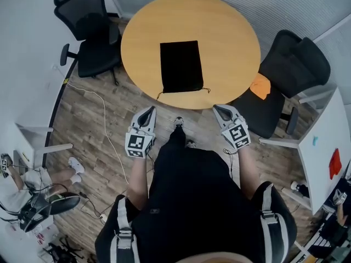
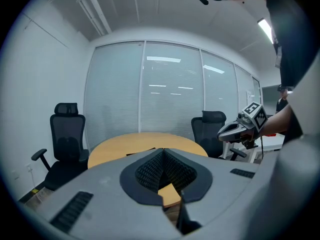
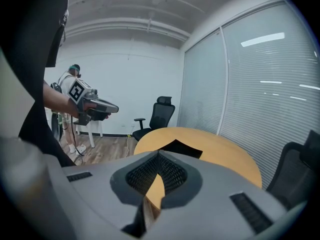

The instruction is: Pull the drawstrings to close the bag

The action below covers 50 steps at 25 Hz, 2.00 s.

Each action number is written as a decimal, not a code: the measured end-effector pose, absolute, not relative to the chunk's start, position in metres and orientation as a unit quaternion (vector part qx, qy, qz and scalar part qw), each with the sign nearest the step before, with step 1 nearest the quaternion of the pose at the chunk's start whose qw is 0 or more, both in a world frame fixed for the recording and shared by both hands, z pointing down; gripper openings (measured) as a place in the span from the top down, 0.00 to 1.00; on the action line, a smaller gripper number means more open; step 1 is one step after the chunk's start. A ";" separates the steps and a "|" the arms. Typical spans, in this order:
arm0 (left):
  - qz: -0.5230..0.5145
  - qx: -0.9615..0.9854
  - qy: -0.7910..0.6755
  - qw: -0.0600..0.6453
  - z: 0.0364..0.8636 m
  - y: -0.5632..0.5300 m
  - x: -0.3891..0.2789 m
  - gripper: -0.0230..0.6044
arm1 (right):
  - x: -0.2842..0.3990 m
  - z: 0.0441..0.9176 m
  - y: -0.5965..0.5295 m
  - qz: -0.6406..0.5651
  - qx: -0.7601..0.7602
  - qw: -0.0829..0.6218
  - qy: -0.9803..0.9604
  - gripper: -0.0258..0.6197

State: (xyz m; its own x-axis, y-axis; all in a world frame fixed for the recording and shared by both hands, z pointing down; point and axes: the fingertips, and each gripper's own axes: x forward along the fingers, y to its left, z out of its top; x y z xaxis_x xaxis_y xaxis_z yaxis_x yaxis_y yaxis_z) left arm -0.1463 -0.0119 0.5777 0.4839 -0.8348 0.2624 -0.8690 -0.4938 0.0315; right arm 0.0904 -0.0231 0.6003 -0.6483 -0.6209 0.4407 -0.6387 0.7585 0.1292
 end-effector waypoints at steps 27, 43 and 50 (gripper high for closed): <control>0.189 0.865 -0.420 0.198 0.723 -0.098 -0.157 0.79 | 0.107 0.742 -0.109 0.130 0.398 0.322 -0.849 0.80; 0.372 0.840 -0.347 0.190 0.851 -0.100 -0.155 0.75 | 0.123 0.810 -0.132 0.124 0.386 0.419 -0.812 0.68; 0.391 0.834 -0.343 0.183 0.862 -0.107 -0.160 0.75 | 0.116 0.837 -0.136 0.126 0.366 0.440 -0.810 0.66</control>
State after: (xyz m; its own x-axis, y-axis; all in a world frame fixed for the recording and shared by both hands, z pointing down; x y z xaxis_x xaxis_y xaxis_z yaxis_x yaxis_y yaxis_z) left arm -0.1599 -0.1067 0.8623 0.4589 -0.4287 0.7782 -0.7151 -0.6980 0.0371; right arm 0.1156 -0.1357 0.8371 -0.3452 -0.4828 0.8049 -0.7038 0.7005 0.1184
